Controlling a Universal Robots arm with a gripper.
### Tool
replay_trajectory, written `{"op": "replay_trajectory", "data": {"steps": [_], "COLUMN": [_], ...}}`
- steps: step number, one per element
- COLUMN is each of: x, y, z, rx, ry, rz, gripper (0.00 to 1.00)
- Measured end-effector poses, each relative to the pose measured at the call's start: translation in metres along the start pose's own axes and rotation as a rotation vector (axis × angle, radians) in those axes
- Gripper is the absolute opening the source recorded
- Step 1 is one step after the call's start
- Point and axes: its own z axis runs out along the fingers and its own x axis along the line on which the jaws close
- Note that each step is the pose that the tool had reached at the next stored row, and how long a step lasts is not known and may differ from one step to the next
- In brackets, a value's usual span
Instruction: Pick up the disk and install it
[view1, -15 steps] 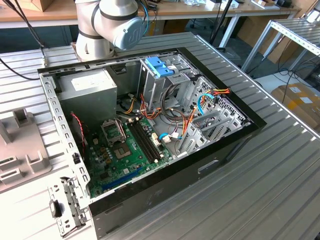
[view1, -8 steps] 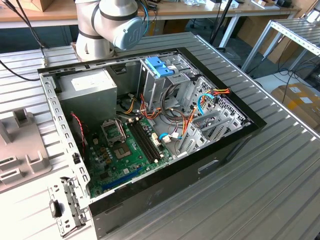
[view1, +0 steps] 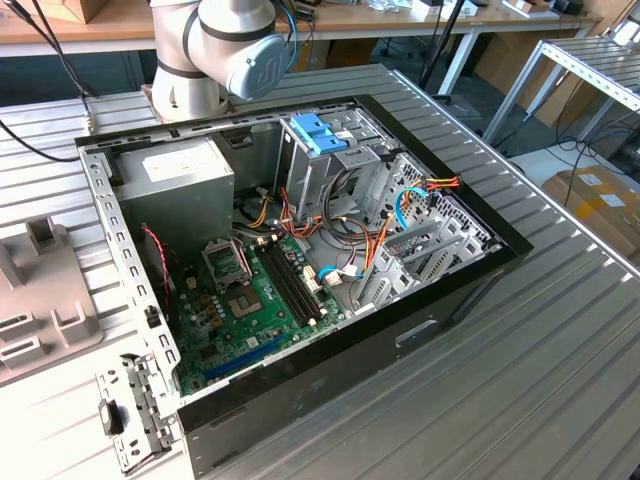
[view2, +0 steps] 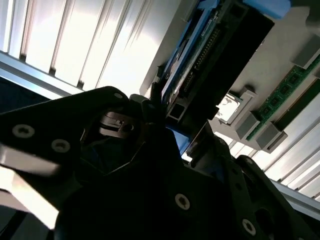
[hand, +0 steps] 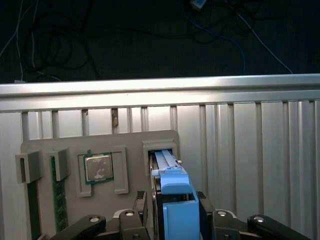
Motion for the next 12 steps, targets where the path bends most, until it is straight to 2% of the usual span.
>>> {"op": "replay_trajectory", "data": {"steps": [1, 12], "x": [0.0, 0.0], "y": [0.0, 0.0], "z": [0.0, 0.0002], "rx": [0.0, 0.0005], "ry": [0.0, -0.0002], "rz": [0.0, 0.0], "gripper": [0.37, 0.37]}}
